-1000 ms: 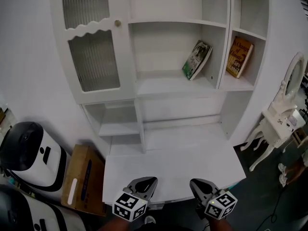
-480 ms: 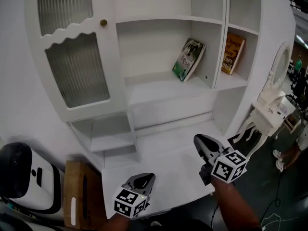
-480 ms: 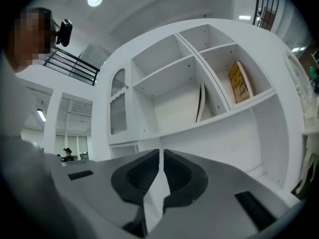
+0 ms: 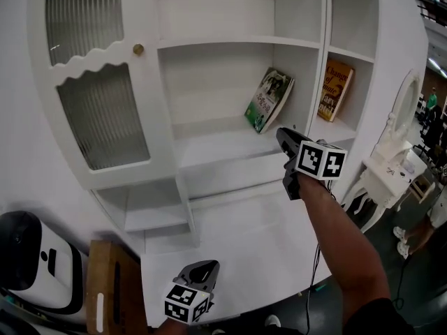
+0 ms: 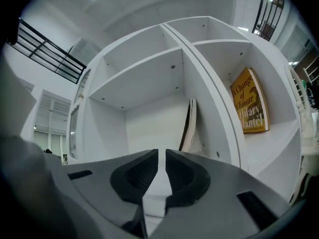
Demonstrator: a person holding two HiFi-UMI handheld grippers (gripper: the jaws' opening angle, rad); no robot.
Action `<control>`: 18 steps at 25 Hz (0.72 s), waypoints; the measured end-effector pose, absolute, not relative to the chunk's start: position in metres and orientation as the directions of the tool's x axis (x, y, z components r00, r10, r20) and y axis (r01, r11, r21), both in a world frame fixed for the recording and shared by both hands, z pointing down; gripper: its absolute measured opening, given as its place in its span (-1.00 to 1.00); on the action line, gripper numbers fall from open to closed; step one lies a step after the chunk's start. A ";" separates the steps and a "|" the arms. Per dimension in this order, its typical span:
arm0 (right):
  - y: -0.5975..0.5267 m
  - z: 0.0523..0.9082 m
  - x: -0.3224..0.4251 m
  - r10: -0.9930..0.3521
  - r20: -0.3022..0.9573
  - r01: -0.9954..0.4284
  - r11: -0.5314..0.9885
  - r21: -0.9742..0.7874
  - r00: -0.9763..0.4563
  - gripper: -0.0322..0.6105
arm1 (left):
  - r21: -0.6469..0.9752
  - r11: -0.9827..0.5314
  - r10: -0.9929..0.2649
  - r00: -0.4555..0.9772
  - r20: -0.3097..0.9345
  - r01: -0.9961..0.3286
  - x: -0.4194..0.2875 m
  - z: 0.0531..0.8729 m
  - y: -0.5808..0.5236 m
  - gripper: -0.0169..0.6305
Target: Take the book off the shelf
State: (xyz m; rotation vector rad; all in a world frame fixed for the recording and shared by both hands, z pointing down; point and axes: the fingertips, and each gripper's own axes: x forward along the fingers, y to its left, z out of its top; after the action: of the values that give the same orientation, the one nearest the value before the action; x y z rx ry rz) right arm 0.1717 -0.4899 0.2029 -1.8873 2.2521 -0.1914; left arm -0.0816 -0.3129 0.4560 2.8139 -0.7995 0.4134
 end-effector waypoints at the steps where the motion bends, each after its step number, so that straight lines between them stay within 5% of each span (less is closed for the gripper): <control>1: -0.501 0.200 0.178 -0.986 -0.056 -0.960 0.163 -0.226 -0.154 -0.78 | 0.104 -0.834 -0.490 0.813 0.315 -0.542 -0.080 0.456 -0.313 -0.91; 10: -0.579 0.201 0.213 -0.990 0.102 -0.935 0.061 -0.350 -0.102 -0.22 | 0.108 -0.814 -0.506 0.788 0.351 -0.571 -0.071 0.465 -0.316 -0.91; 18: -0.619 0.201 0.221 -0.989 0.141 -0.918 -0.016 -0.396 -0.044 -0.18 | 0.107 -0.783 -0.546 0.760 0.352 -0.612 -0.080 0.466 -0.321 -0.92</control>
State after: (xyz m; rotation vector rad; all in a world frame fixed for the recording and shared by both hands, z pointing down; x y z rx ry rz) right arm 0.2214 -0.6187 0.2010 -2.0375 2.0677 -0.5797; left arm -0.0804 -0.3215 0.4657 2.7416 -0.9145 0.4496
